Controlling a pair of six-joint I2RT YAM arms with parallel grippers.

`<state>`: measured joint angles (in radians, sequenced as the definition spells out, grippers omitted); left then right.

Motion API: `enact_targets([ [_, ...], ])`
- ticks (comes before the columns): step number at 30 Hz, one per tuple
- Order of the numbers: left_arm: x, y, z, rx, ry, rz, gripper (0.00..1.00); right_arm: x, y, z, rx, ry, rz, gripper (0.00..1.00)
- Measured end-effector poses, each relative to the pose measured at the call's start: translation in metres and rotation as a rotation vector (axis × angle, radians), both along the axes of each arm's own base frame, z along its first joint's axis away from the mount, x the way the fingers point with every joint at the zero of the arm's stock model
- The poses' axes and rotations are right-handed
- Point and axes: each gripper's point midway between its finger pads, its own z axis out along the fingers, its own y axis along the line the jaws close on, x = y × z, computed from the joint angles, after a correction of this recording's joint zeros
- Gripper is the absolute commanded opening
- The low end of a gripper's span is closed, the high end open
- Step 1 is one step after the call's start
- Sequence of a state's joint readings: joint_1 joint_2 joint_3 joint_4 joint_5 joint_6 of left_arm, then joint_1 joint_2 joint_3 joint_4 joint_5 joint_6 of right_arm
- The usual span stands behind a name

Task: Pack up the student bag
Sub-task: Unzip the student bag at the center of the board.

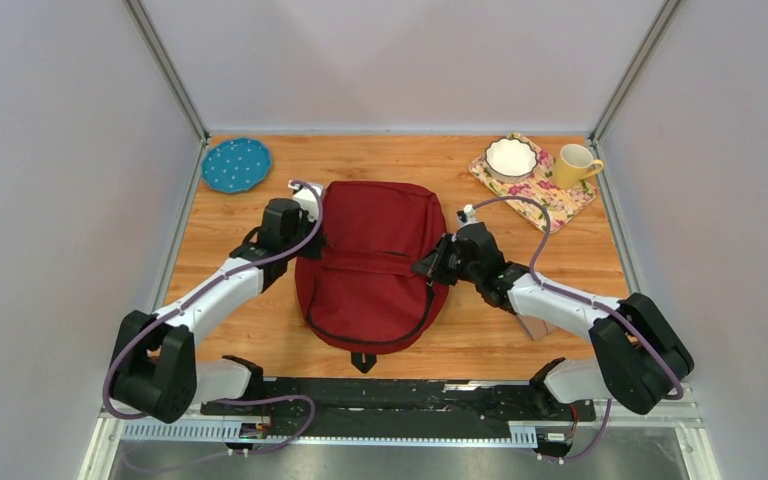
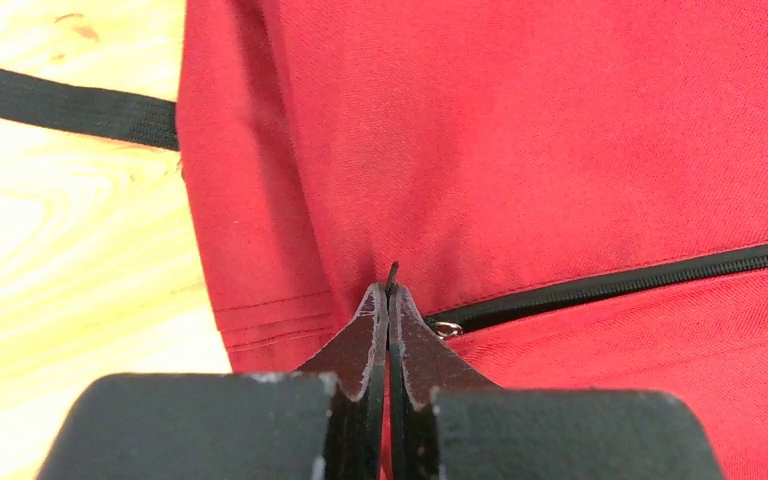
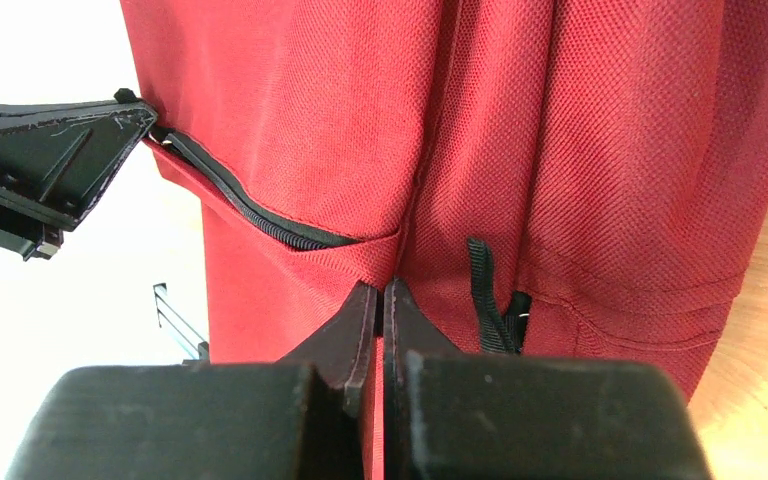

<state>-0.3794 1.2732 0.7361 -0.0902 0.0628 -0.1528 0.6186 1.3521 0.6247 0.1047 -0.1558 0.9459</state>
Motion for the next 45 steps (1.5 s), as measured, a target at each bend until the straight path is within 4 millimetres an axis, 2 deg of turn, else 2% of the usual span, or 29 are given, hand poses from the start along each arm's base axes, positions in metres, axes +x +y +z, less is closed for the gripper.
enact_targets([
  [3, -0.001, 0.010, 0.002, -0.029, -0.002, 0.018, 0.00, 0.000, 0.000, 0.002, 0.004, -0.003, 0.004, 0.00],
  [8, -0.006, 0.013, -0.001, -0.067, 0.011, 0.035, 0.02, -0.001, 0.000, 0.001, -0.003, -0.001, 0.006, 0.00],
  [14, -0.008, 0.012, -0.007, -0.151, 0.042, 0.083, 0.27, -0.002, -0.002, -0.001, -0.013, 0.000, 0.015, 0.06],
  [18, -0.008, 0.011, -0.009, -0.239, 0.062, 0.131, 0.36, -0.003, -0.002, -0.001, -0.015, 0.000, 0.019, 0.08],
  [22, -0.007, 0.010, -0.008, -0.316, 0.080, 0.165, 0.42, -0.004, -0.003, 0.002, -0.012, -0.005, 0.024, 0.11],
  [28, -0.004, 0.012, -0.011, -0.358, 0.106, 0.206, 0.52, -0.007, -0.005, 0.003, -0.022, -0.002, 0.027, 0.15],
  [31, -0.003, 0.015, -0.011, -0.362, 0.107, 0.219, 0.54, -0.009, -0.007, 0.004, -0.034, 0.000, 0.033, 0.20],
  [34, -0.003, 0.020, -0.011, -0.355, 0.106, 0.235, 0.57, -0.012, -0.011, 0.004, -0.051, 0.005, 0.036, 0.30],
  [35, -0.004, 0.022, -0.009, -0.353, 0.103, 0.243, 0.63, -0.012, -0.012, 0.005, -0.057, 0.004, 0.036, 0.38],
  [36, -0.005, 0.024, -0.007, -0.351, 0.099, 0.248, 0.66, -0.013, -0.013, 0.006, -0.060, 0.003, 0.036, 0.42],
  [38, -0.006, 0.029, 0.000, -0.344, 0.074, 0.262, 0.74, -0.013, -0.015, 0.010, -0.068, -0.007, 0.036, 0.52],
  [41, -0.008, 0.036, 0.018, -0.341, 0.007, 0.276, 0.75, -0.013, -0.018, 0.020, -0.072, -0.031, 0.031, 0.61],
  [45, -0.015, 0.044, 0.035, -0.330, -0.047, 0.289, 0.75, -0.012, -0.025, 0.036, -0.085, -0.074, 0.019, 0.67],
])
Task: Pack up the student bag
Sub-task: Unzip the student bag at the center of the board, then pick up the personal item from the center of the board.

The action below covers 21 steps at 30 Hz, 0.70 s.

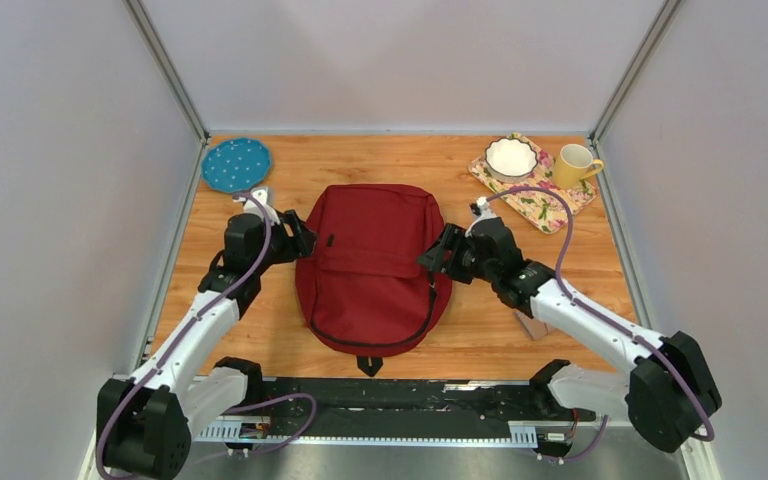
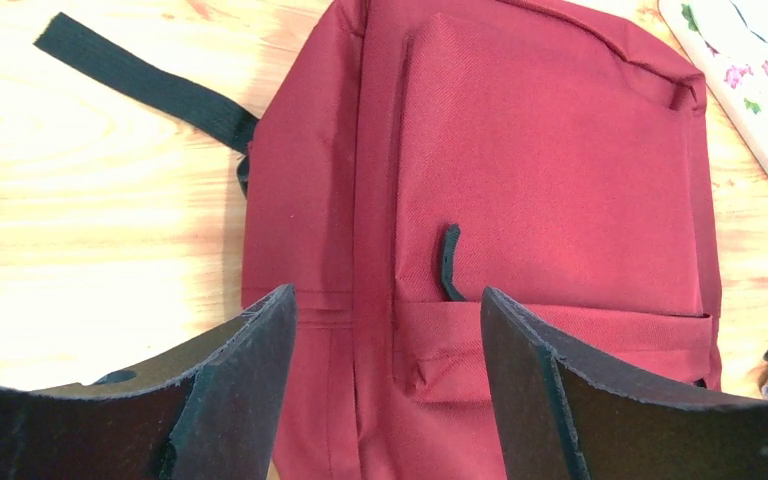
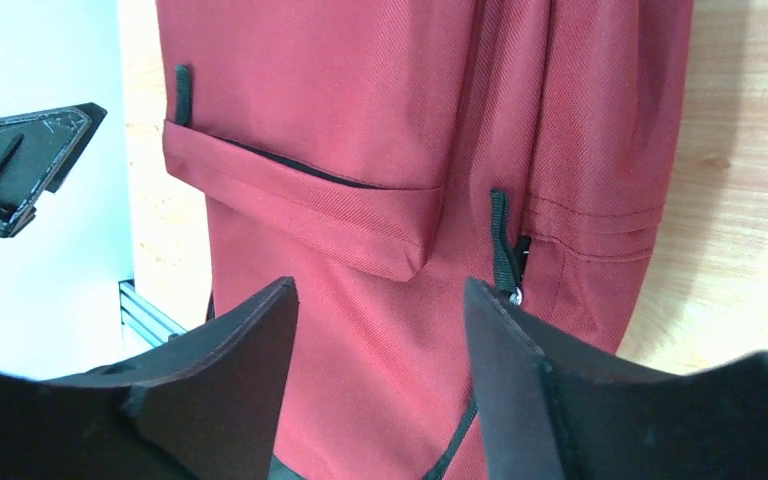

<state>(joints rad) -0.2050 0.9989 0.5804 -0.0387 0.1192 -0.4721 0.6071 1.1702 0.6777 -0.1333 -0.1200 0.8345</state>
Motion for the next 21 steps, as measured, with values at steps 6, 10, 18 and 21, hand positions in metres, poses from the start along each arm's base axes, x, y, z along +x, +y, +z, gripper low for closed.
enact_targets([
  [6, -0.021, 0.005, 0.007, 0.000, -0.020, -0.002, 0.76, -0.002, -0.026, 0.027, -0.050, -0.085, -0.067, 0.79],
  [10, -0.042, 0.006, 0.005, -0.006, -0.010, -0.021, 0.76, -0.007, -0.058, 0.044, -0.109, -0.156, -0.156, 0.87],
  [18, -0.076, 0.015, -0.005, 0.067, 0.044, -0.059, 0.79, -0.024, -0.128, 0.030, -0.348, -0.141, -0.331, 0.91],
  [21, -0.084, 0.017, -0.007, 0.087, 0.044, -0.075, 0.80, -0.031, -0.144, 0.019, -0.426, -0.104, -0.357, 0.92],
])
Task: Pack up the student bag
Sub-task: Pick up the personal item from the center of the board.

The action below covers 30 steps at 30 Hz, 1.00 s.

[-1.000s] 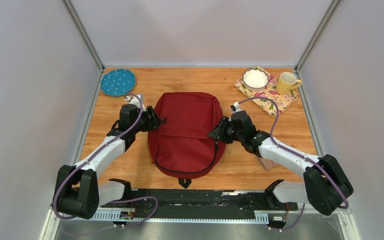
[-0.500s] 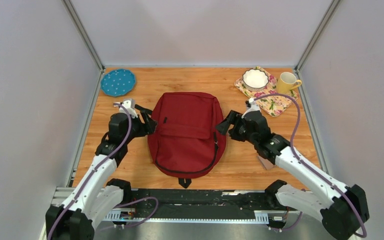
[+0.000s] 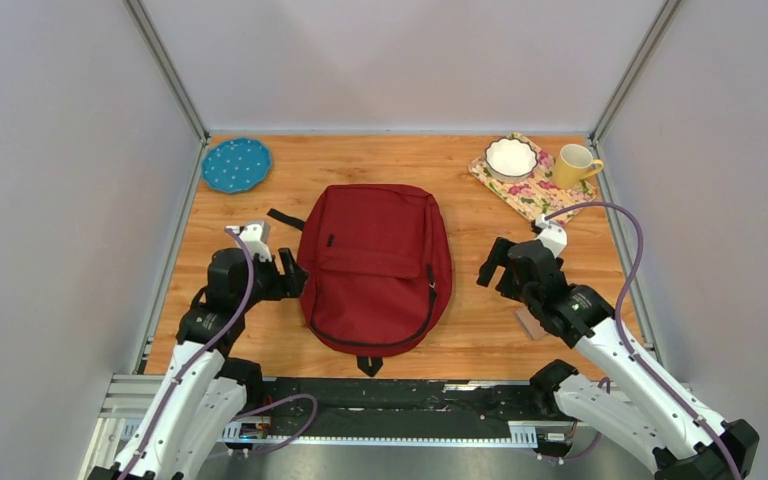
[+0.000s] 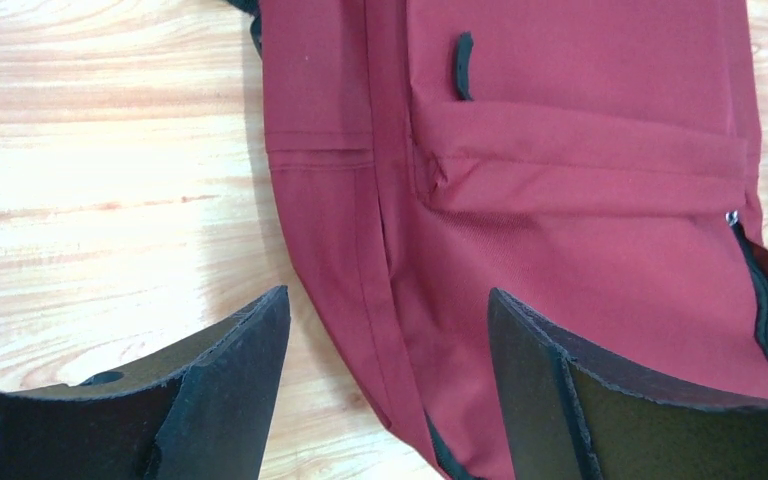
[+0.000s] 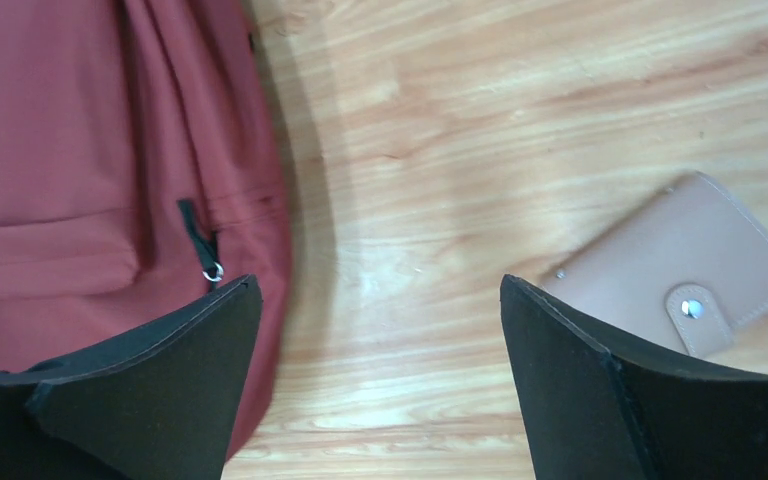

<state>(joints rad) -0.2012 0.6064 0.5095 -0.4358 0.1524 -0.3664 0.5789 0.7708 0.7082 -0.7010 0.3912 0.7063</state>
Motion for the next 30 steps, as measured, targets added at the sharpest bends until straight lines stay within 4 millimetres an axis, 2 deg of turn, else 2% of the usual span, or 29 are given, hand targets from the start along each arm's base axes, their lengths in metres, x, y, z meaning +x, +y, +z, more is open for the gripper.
enact_targets([
  [4, -0.007, 0.001, -0.015, 0.022, 0.025, -0.019, 0.80, -0.010, -0.006, -0.009, -0.038, 0.063, 0.001, 0.93],
  [10, -0.025, 0.006, -0.066, 0.029, 0.129, 0.003, 0.80, -0.016, -0.014, -0.007, -0.076, 0.122, -0.017, 0.96],
  [11, -0.026, 0.006, -0.069, 0.029, 0.140, 0.005, 0.80, -0.016, -0.017, -0.007, -0.084, 0.130, -0.028, 0.96],
  [21, -0.021, 0.016, -0.057, 0.053, 0.076, 0.060, 0.80, -0.022, -0.078, -0.022, -0.074, 0.234, -0.306, 0.98],
  [27, -0.017, 0.024, -0.047, 0.065, 0.020, 0.102, 0.81, -0.032, -0.121, -0.053, -0.054, 0.337, -0.532, 0.98],
  [30, -0.016, 0.027, -0.043, 0.069, -0.002, 0.113, 0.81, -0.037, -0.130, -0.062, -0.046, 0.367, -0.589, 0.98],
])
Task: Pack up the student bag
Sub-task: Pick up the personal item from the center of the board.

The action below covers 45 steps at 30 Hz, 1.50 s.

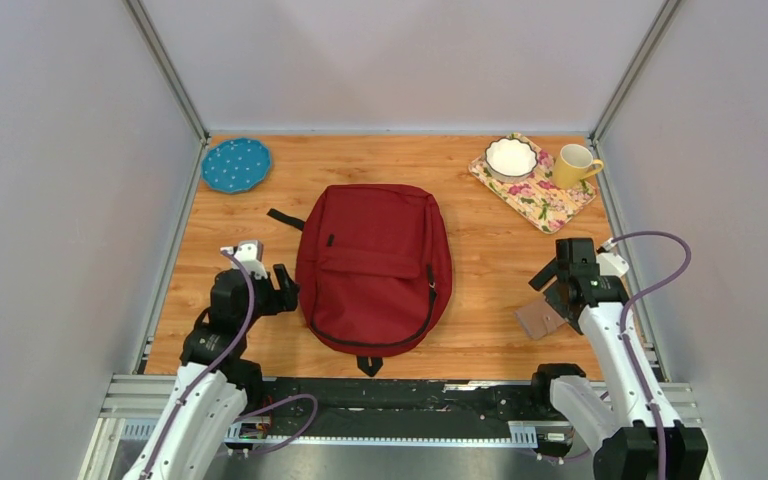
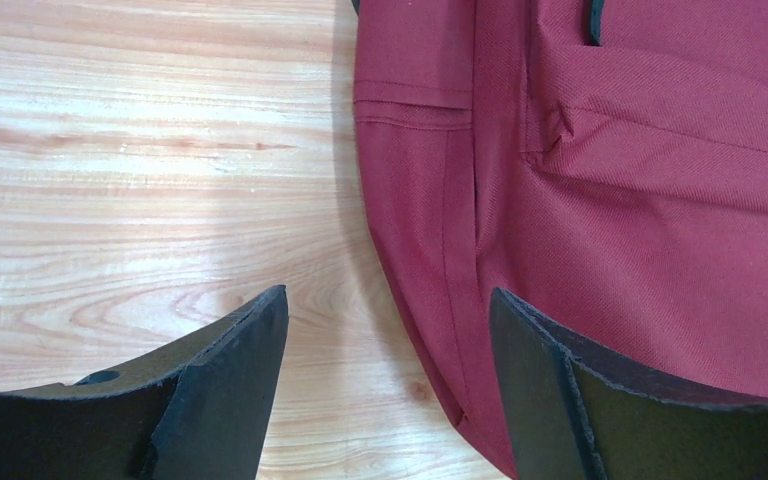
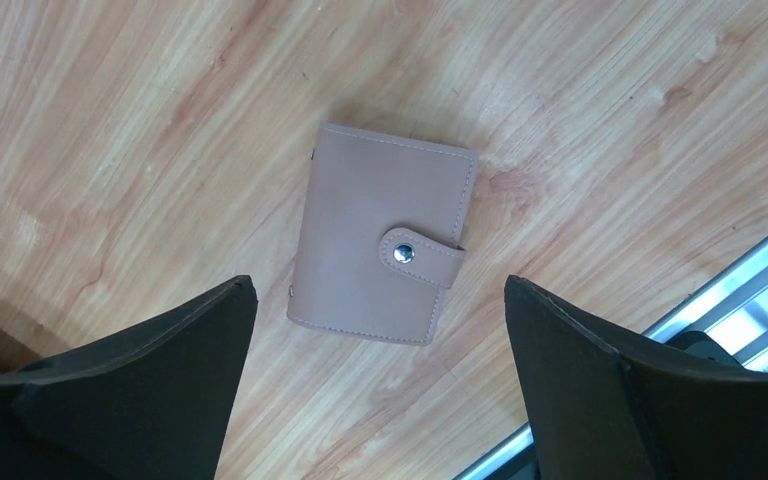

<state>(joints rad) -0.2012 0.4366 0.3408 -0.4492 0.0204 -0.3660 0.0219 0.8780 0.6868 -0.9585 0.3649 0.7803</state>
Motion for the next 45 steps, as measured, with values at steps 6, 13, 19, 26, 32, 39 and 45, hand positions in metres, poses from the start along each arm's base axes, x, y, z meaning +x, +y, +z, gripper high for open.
enact_targets([
  [6, -0.001, 0.001, 0.003, 0.000, -0.014, 0.003, 0.81, 0.000, -0.006, -0.009, 0.010, -0.014, -0.056, 0.96],
  [13, -0.009, 0.004, -0.001, -0.011, 0.010, 0.026, 0.81, -0.006, -0.002, -0.028, 0.043, -0.034, -0.060, 0.94],
  [19, -0.009, 0.003, 0.007, -0.037, -0.027, 0.035, 0.81, -0.013, 0.014, -0.058, 0.128, 0.021, -0.049, 0.90],
  [26, -0.009, 0.002, 0.010, -0.045, -0.041, 0.038, 0.81, -0.001, 0.036, -0.071, 0.237, 0.030, 0.029, 0.77],
  [32, -0.010, 0.001, 0.005, -0.048, -0.026, 0.030, 0.81, 0.011, 0.056, -0.070, 0.297, -0.001, 0.176, 0.66],
  [39, -0.011, -0.001, 0.003, -0.052, -0.015, 0.022, 0.81, 0.019, 0.083, -0.069, 0.363, -0.020, 0.349, 0.72],
  [45, -0.011, -0.001, 0.002, -0.052, -0.013, 0.020, 0.81, 0.025, 0.088, -0.067, 0.375, -0.033, 0.370, 0.77],
])
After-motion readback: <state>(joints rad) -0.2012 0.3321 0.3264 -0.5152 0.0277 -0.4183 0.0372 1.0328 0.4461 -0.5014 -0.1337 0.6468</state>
